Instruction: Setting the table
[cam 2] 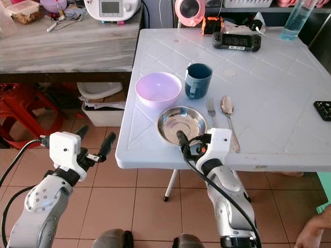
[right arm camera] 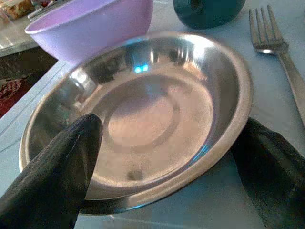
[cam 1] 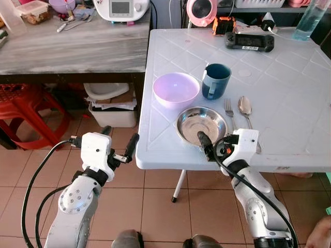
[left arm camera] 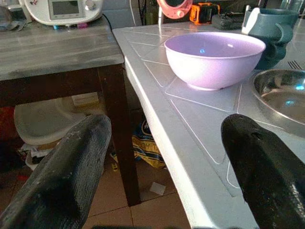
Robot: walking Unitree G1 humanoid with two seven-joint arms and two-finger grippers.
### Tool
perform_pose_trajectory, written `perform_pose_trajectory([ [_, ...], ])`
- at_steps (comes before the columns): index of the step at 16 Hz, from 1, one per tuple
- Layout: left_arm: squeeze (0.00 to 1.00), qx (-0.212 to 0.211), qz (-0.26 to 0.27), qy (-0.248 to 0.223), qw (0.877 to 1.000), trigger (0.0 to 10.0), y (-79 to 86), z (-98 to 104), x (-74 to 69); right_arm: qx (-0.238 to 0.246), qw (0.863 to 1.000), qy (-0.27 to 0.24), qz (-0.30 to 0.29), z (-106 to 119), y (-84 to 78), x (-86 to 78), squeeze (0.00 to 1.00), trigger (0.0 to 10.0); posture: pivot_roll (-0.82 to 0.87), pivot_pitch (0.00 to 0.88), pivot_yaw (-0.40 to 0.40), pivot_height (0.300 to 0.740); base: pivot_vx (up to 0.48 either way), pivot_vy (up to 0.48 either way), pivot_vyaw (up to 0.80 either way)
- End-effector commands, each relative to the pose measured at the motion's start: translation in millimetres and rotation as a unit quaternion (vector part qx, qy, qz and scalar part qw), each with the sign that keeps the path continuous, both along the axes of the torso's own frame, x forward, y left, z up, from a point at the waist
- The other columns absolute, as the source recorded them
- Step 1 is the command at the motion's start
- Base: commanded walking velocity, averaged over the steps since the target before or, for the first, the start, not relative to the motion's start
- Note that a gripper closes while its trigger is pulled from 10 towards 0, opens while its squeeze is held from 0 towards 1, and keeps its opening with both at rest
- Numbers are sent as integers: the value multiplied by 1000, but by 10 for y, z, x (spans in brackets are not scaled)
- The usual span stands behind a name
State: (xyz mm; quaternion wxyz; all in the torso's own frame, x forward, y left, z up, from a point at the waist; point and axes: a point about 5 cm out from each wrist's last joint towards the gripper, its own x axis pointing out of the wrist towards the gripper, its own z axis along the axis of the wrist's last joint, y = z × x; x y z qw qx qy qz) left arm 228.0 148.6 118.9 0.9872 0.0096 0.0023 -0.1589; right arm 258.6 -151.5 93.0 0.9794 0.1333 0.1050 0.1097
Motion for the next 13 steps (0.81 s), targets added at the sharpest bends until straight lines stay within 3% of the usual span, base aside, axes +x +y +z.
perform_pose_trajectory([
  [1, 0, 4, 2, -3, 1000, 10000, -8, 26, -7, 6, 1000, 14, 1, -28, 3, -31, 0, 4824, 74, 74, 36, 740, 0, 0, 0],
  [4, 0, 2, 1, -3, 1000, 10000, -18, 24, -6, 32, 999, 40, -10, -82, -3, -47, 0, 0, 74, 73, 33, 740, 0, 0, 0],
  [10, 0, 1, -7, -5, 1000, 10000, -35, 26, 10, 69, 994, 66, -45, -113, -62, -34, 0, 0, 71, 69, 30, 740, 0, 0, 0],
  [13, 0, 8, -71, -15, 997, 10000, -94, 52, -22, 90, 991, 82, -59, -145, -81, -38, 0, 0, 70, 66, 29, 740, 0, 0, 0],
])
